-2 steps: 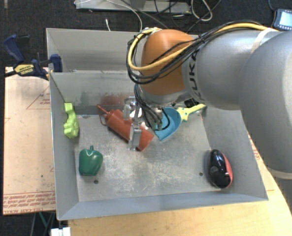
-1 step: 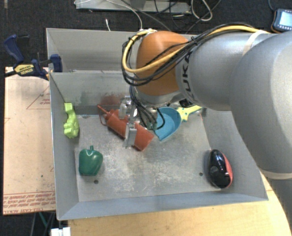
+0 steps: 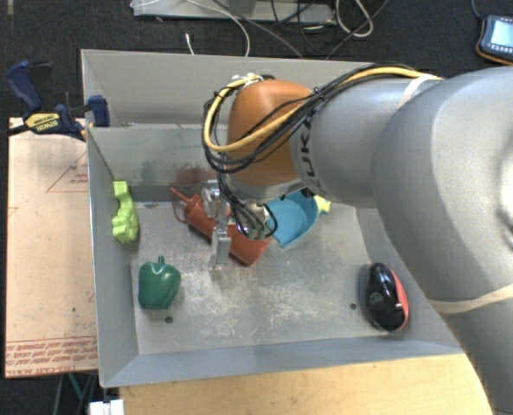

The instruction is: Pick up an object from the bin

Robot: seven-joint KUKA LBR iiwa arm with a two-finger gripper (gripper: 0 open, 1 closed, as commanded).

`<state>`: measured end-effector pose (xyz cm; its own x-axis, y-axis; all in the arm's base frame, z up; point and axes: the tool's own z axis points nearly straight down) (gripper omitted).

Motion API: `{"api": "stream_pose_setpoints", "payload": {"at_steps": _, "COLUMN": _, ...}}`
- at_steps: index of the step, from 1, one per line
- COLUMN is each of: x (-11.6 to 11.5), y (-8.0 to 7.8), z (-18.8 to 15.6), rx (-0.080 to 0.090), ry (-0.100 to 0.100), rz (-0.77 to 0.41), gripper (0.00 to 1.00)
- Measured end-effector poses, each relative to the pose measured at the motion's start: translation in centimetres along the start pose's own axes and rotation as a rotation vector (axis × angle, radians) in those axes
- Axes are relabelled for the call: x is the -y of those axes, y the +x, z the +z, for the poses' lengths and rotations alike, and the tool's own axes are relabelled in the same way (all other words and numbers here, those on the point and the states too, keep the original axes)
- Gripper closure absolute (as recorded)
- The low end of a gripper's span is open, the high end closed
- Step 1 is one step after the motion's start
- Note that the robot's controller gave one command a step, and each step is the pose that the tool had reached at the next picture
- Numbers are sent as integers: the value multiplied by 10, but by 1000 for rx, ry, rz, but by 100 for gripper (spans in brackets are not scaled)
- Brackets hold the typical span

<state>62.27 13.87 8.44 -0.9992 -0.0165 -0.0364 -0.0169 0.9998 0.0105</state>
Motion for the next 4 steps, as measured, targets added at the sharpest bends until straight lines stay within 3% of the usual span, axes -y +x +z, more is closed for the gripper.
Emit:
{"api": "stream_pose_setpoints", "payload": {"at_steps": 1, "x": -1, "y": 6, "z": -72, "rx": -26, "ry": 3, "rz": 20, "gripper": 0}}
{"api": "stream_pose_setpoints", "payload": {"at_steps": 2, "x": 91, "y": -9, "z": -49, "rx": -6, "ry": 0, "rz": 166, "gripper": 0}}
{"api": "stream_pose_setpoints", "payload": {"at_steps": 3, "x": 34, "y": 1, "z": -42, "rx": -10, "ry": 0, "rz": 120, "gripper": 0}}
{"api": "stream_pose_setpoints", "payload": {"at_steps": 4, "x": 51, "y": 7, "z": 16, "rx": -11, "ry": 6, "rz": 42, "gripper": 0}}
